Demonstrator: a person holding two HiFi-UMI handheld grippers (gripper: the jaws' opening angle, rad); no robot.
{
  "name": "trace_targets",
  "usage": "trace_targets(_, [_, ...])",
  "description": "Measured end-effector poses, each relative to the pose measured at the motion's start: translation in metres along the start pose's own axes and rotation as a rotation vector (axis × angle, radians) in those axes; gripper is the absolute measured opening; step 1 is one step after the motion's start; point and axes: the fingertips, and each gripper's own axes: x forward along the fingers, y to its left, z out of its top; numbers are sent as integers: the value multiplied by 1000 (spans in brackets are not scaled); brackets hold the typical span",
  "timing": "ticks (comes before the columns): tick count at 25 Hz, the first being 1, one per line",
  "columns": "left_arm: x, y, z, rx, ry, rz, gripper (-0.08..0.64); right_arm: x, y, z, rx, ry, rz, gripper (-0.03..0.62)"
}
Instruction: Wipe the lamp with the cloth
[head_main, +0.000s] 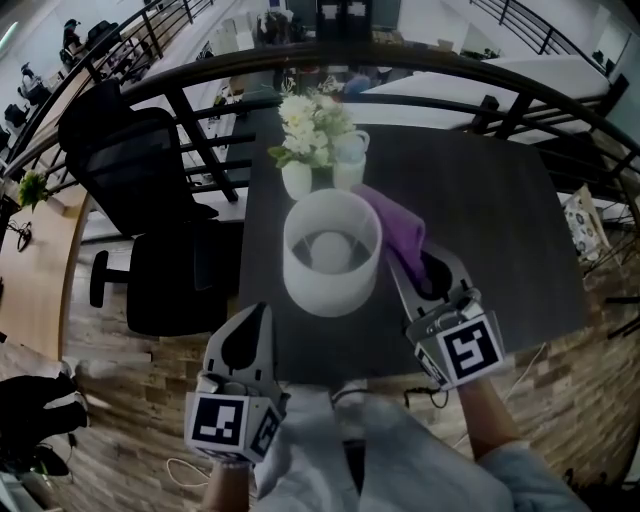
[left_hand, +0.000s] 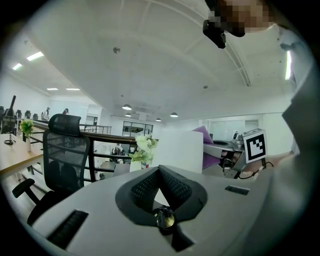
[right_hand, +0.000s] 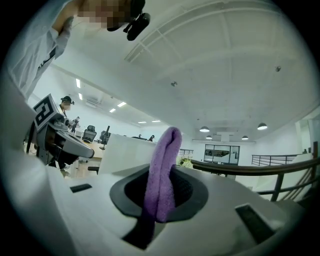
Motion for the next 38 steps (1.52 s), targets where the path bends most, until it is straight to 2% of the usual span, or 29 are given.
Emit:
trace_targets(6, [0, 4, 0, 4, 0, -32, 2, -14, 5, -8, 26, 17, -83, 51])
trace_targets(14, [-6, 13, 2, 12, 0, -60, 2, -34, 22, 3, 72, -2, -149, 51])
trace_targets(18, [-9, 18, 2, 12, -5, -69, 2, -40, 37, 20, 30, -45, -159, 51])
trace_targets(28, [-18, 25, 3, 16, -15, -91, 2, -36, 79, 42, -112, -65, -117, 51])
trace_targets(38, [-30, 39, 2, 12, -19, -77, 2, -14, 133, 53, -251, -81, -10, 51])
